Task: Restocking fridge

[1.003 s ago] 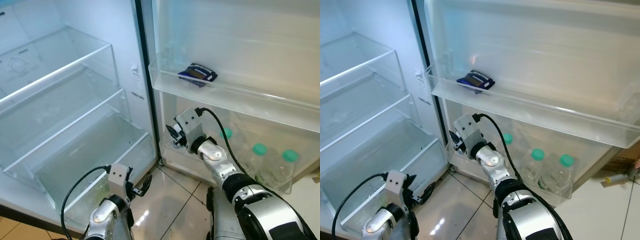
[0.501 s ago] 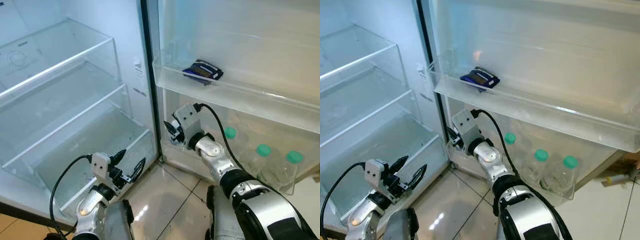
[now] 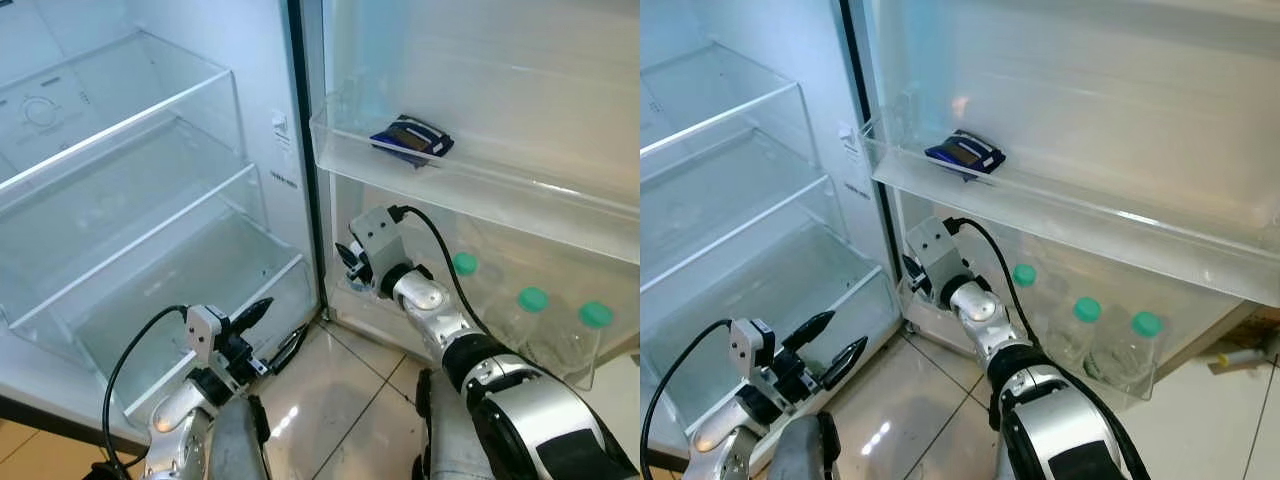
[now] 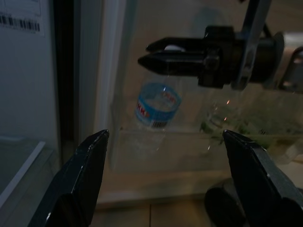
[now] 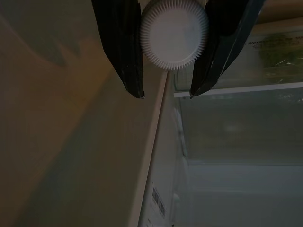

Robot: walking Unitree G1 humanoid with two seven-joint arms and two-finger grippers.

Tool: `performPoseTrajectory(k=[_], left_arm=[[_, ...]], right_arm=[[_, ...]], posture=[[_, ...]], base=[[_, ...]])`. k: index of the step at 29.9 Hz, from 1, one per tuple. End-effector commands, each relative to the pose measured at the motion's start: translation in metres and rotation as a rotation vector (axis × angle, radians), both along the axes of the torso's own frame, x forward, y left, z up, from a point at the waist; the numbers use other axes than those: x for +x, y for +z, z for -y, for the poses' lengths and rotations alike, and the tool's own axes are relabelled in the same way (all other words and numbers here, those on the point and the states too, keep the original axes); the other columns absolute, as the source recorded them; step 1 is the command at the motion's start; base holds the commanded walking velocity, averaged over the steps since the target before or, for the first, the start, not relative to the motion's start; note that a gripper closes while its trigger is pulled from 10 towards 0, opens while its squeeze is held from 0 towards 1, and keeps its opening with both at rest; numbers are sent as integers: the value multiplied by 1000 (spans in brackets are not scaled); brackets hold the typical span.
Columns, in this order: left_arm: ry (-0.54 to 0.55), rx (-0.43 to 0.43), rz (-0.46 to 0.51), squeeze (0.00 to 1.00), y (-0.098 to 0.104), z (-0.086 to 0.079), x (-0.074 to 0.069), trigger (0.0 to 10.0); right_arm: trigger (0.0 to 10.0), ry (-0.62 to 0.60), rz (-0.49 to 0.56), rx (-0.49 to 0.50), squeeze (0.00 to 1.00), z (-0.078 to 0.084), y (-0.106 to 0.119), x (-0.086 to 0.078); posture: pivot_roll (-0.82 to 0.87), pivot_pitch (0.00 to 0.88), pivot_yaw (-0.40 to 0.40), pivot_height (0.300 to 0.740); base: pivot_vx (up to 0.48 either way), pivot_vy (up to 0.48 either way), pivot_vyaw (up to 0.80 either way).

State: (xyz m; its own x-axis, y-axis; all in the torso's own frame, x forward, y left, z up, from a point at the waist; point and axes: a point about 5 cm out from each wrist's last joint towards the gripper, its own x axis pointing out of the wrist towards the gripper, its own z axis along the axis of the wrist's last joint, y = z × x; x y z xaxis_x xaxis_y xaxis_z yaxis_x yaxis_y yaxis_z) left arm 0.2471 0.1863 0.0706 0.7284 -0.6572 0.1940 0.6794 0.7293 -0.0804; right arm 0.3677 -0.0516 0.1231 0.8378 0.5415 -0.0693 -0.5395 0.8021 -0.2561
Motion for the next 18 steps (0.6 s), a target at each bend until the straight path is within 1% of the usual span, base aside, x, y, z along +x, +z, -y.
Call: performPoseTrajectory(k=[1, 6, 13, 14, 15, 18], left_arm=[[-18, 17, -19, 0, -1, -3, -4, 10000], [-29, 13, -19, 0, 1, -3, -4, 10000], [-52, 15, -32, 0, 1, 3, -4, 10000], [-56, 15, -33, 0, 2, 4, -4, 10000], [-60, 14, -34, 0, 2, 5, -4, 10000], [-66, 11, -36, 0, 2, 6, -3, 10000]], right_arm=[[10000, -12, -71, -10, 0, 2, -14, -4], [10000, -14, -74, 26, 0, 1, -9, -2], [10000, -24, -73, 39, 8, 3, -4, 1], [10000, -28, -76, 49, 941, 4, -3, 2], [10000, -34, -76, 56, 1000, 4, -2, 3], [10000, -41, -67, 69, 996, 5, 1, 5]], posture=[[46, 232, -12, 455], [45, 225, -14, 455], [40, 214, -16, 455], [38, 209, -16, 455], [33, 206, -16, 455], [30, 204, -16, 455]], base=[[0, 0, 0], [0, 0, 0], [0, 0, 0], [0, 0, 0], [0, 0, 0], [0, 0, 0]])
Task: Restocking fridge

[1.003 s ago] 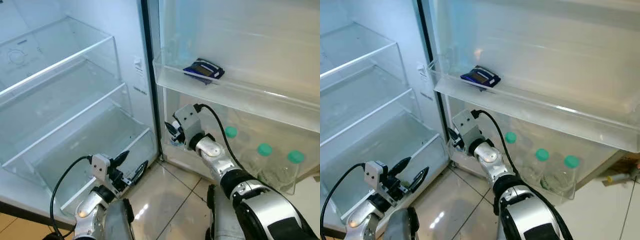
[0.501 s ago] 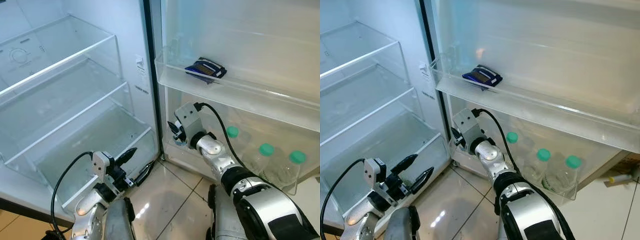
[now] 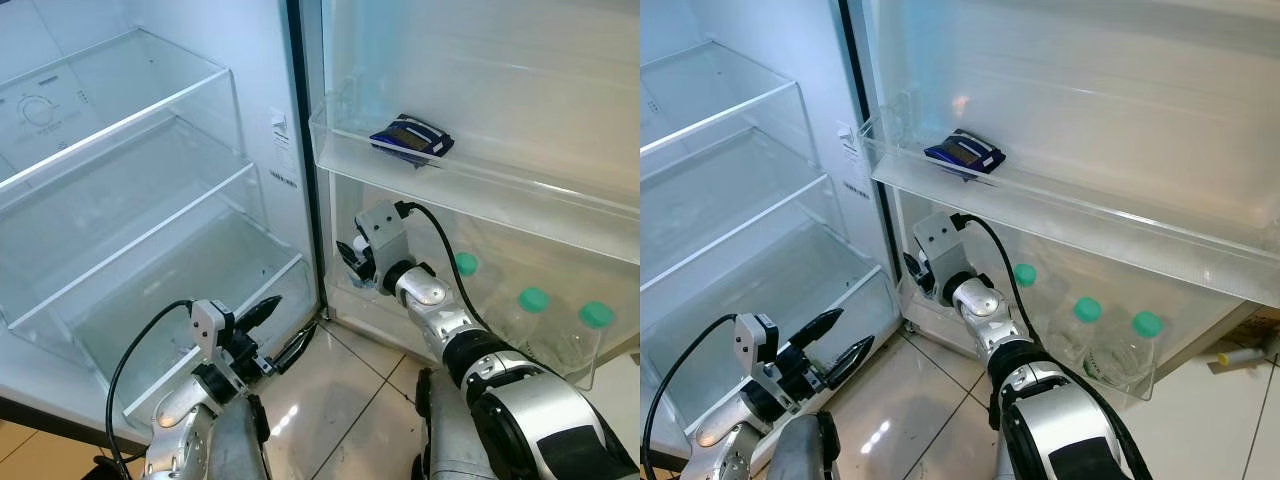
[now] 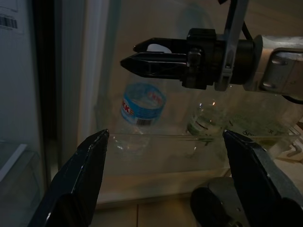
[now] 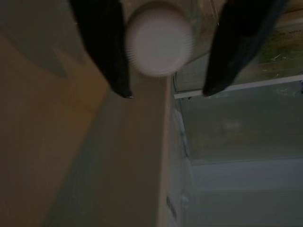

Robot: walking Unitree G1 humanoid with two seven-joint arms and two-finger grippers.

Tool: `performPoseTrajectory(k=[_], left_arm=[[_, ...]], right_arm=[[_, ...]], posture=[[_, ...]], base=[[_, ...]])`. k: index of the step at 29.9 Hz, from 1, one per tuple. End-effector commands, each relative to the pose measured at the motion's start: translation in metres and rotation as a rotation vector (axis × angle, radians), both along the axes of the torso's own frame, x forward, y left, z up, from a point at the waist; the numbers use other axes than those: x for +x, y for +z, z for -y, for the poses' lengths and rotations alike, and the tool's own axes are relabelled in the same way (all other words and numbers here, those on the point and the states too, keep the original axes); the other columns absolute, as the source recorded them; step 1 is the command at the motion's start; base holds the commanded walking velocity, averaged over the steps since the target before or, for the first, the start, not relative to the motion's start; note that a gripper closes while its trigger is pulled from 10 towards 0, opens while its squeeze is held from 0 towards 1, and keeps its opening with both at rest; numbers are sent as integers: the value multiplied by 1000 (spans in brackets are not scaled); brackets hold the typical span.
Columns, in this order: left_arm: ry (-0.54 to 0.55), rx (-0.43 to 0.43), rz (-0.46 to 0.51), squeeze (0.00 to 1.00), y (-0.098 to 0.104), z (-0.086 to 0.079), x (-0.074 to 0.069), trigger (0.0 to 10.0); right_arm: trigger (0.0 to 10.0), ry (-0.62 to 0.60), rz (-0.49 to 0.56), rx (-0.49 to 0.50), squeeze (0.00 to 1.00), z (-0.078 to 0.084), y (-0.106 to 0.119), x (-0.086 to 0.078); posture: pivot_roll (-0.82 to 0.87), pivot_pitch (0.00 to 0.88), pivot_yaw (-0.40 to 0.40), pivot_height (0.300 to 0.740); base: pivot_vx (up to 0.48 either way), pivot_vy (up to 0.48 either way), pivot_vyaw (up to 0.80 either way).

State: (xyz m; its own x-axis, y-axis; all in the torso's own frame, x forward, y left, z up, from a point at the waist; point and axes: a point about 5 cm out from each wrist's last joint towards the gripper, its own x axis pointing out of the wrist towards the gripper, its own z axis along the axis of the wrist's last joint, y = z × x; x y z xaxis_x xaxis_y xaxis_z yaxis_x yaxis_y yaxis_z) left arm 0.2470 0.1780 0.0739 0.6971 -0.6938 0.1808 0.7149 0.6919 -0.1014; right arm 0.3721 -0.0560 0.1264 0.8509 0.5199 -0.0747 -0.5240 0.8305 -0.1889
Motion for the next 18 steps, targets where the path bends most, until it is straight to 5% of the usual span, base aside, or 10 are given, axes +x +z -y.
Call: performPoseTrajectory(k=[1, 2, 3, 18], left_arm=[[-16, 18, -13, 0, -1, -2, -3, 10000], [-17, 19, -14, 0, -1, -2, -2, 10000], [-21, 21, -16, 0, -2, -1, -2, 10000], [-48, 60, -55, 0, -12, 3, -2, 10000]], right_arm=[[10000, -9, -18, 14, 655, 2, -1, 1], [10000, -9, -14, 14, 655, 2, 0, 1], [10000, -6, -7, 20, 0, 3, 2, 2], [10000, 43, 107, 109, 0, 18, 25, 6]], posture=[[25, 202, -16, 455], [25, 202, -16, 455], [20, 199, -16, 455], [-14, 173, -17, 455]], base=[[0, 0, 0], [0, 0, 0], [0, 0, 0], [0, 0, 0]])
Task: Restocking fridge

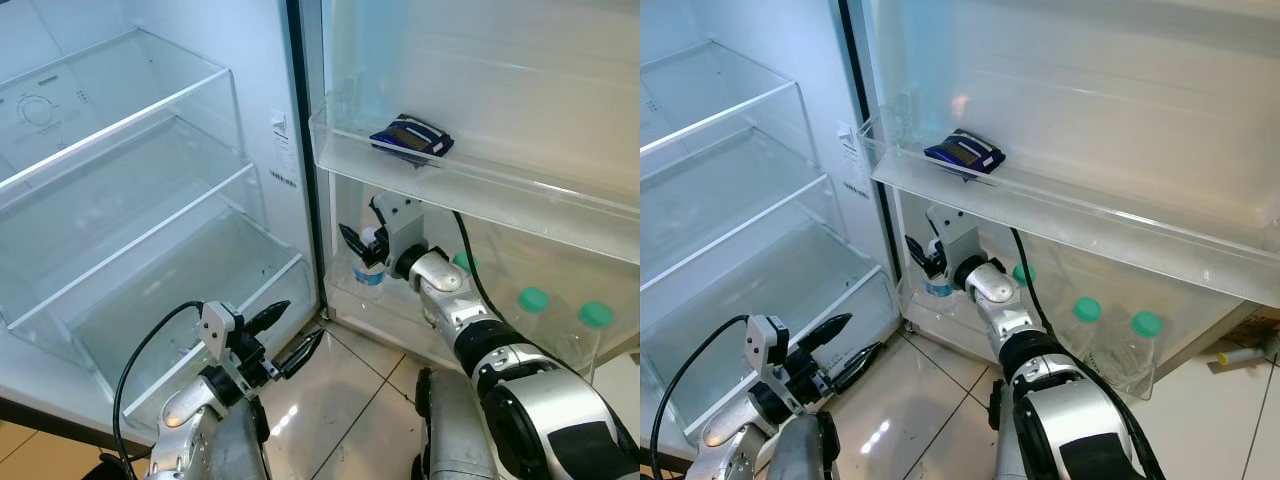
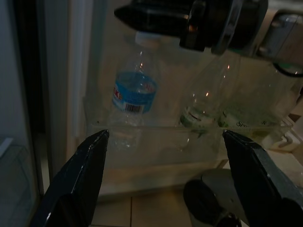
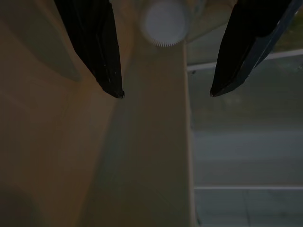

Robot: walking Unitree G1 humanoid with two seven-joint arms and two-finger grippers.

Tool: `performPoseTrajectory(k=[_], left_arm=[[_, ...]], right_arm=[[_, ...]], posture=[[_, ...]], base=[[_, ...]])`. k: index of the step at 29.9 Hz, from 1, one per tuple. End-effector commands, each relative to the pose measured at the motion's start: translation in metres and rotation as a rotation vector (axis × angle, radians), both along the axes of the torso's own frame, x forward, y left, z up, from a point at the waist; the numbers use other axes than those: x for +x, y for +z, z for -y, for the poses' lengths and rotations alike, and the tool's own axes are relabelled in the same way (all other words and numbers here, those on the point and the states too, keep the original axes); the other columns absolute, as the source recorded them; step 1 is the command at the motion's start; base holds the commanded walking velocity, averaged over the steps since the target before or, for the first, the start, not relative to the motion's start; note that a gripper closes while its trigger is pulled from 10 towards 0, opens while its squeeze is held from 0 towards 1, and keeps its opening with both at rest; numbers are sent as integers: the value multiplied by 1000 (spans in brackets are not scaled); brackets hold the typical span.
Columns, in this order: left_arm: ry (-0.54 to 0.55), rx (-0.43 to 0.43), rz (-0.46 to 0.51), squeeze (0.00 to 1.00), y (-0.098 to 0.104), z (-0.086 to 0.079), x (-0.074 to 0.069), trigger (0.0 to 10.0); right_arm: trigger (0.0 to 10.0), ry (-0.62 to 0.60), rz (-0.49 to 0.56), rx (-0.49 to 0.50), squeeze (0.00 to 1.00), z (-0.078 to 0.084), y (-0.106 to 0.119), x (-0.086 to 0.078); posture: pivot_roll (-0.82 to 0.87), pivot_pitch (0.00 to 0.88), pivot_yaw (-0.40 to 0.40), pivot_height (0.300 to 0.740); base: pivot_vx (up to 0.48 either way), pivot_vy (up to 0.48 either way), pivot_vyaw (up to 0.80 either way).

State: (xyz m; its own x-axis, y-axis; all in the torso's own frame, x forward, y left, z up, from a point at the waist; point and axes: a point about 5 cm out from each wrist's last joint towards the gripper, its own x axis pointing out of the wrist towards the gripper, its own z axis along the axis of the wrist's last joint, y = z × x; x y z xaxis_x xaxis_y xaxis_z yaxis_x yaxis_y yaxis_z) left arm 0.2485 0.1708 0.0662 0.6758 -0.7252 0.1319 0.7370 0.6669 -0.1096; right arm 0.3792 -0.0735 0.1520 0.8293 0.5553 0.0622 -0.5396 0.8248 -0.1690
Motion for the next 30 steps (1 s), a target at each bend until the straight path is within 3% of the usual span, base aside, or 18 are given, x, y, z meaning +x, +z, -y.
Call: performPoseTrajectory(k=[1, 4, 9, 17, 20, 22, 24, 30], left_arm=[[-12, 55, -33, 0, -9, -3, -3, 10000], [-12, 79, -44, 0, -13, -3, -4, 10000], [-4, 83, -62, 0, -18, -5, -3, 10000], [-10, 83, -56, 0, -17, -4, 4, 10000], [-11, 83, -50, 0, -17, -3, 6, 10000], [-10, 84, -48, 0, -17, -2, 8, 10000], [-10, 85, -48, 0, -17, -2, 9, 10000], [23, 101, -74, 0, -24, -9, 5, 10000]], right_arm=[[10000, 17, 9, 37, 0, 3, 0, -2], [10000, 49, 5, 58, 0, 4, -1, -4], [10000, 209, -12, 22, 0, 4, -13, -18], [10000, 336, -53, -8, 0, 17, -32, -39], [10000, 386, -93, 13, 0, 23, -37, -45], [10000, 441, -160, -36, 0, 30, -52, -55], [10000, 454, -180, -50, 0, 33, -56, -57], [10000, 319, -336, -147, 0, 65, -96, -70]], posture=[[-15, 167, -18, 455], [-19, 164, -16, 455], [-36, 148, -10, 455], [-54, 126, -5, 455], [-58, 122, -6, 455], [-60, 116, -8, 455], [-60, 116, -8, 455], [-68, 117, -14, 455]], base=[[0, 0, 0], [0, 0, 0], [0, 0, 0], [0, 0, 0], [0, 0, 0], [0, 0, 0], [0, 0, 0], [0, 0, 0]])
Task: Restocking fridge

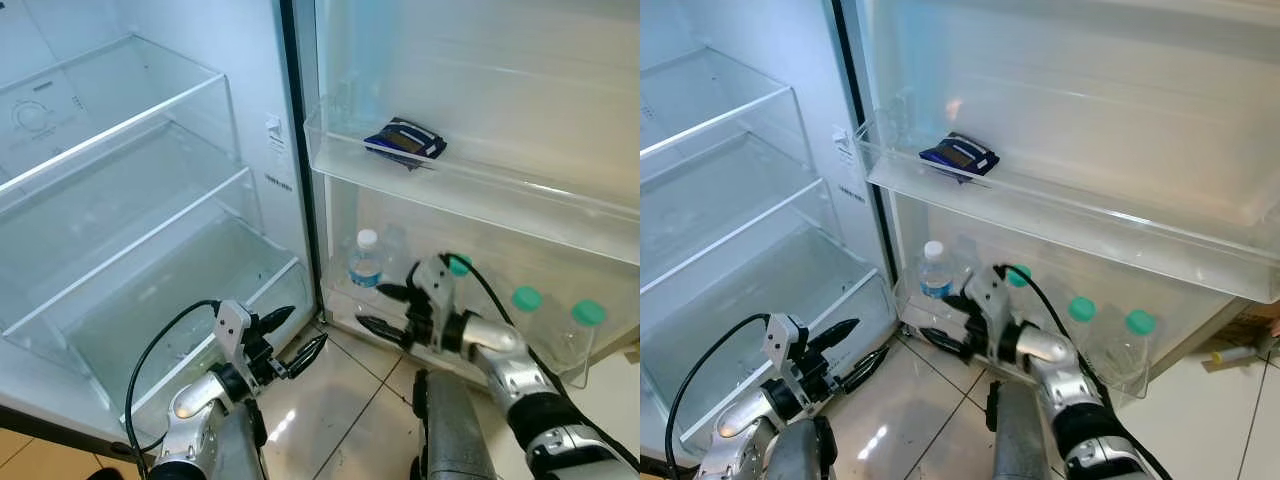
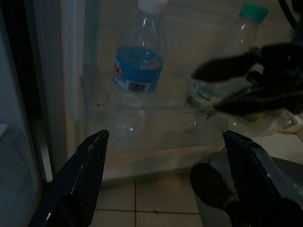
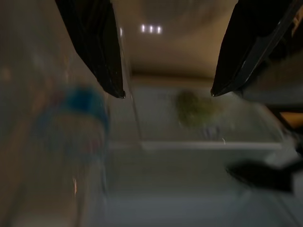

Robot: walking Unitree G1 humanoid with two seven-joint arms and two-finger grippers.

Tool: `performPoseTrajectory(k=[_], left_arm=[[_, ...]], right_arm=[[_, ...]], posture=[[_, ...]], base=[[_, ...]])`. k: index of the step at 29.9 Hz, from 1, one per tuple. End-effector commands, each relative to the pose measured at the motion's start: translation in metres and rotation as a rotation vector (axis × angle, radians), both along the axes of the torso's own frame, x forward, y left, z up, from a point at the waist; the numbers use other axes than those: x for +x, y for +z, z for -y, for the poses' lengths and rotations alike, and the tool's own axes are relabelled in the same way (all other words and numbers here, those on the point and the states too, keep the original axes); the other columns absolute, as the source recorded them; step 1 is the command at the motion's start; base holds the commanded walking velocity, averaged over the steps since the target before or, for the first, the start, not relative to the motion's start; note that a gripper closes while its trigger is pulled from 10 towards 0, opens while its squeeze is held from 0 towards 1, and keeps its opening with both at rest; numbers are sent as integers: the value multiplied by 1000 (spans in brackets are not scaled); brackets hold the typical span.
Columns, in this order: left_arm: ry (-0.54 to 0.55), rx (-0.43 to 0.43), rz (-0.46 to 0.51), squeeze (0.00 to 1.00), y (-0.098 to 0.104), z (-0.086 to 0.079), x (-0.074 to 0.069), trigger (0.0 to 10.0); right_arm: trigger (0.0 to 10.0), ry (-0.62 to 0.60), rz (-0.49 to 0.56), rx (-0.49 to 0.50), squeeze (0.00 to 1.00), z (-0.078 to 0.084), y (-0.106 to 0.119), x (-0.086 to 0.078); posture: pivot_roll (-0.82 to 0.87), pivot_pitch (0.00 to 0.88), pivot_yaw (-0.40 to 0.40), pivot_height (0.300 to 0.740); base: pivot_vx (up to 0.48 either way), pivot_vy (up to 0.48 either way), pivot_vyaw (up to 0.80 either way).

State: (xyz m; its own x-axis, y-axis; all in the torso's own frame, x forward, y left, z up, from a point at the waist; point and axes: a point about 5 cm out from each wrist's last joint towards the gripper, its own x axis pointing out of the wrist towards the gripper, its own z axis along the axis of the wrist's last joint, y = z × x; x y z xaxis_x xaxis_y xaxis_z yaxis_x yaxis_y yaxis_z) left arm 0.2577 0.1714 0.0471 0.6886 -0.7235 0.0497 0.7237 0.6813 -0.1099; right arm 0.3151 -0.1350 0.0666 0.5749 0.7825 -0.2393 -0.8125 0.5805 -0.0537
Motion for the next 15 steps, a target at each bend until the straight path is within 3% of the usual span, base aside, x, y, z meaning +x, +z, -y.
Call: performPoseTrajectory(k=[1, 6, 11, 15], left_arm=[[24, 44, -32, 0, -8, -12, -7, 10000], [92, 84, -136, 0, -30, -30, -25, 10000], [166, 113, -217, 0, -48, -36, -36, 10000], [343, 116, -338, 0, -69, -46, -50, 10000]], right_arm=[[10000, -52, -60, -41, 0, 11, -18, -10], [10000, -191, -163, -69, 0, 37, -43, -26], [10000, -275, -226, -100, 0, 48, -61, -40], [10000, -386, -354, -59, 0, 56, -84, -60]], posture=[[-68, 121, -13, 455], [-83, 136, -14, 455], [-84, 133, -14, 455], [-66, 65, -20, 455]], base=[[0, 0, 0], [0, 0, 0], [0, 0, 0], [0, 0, 0]])
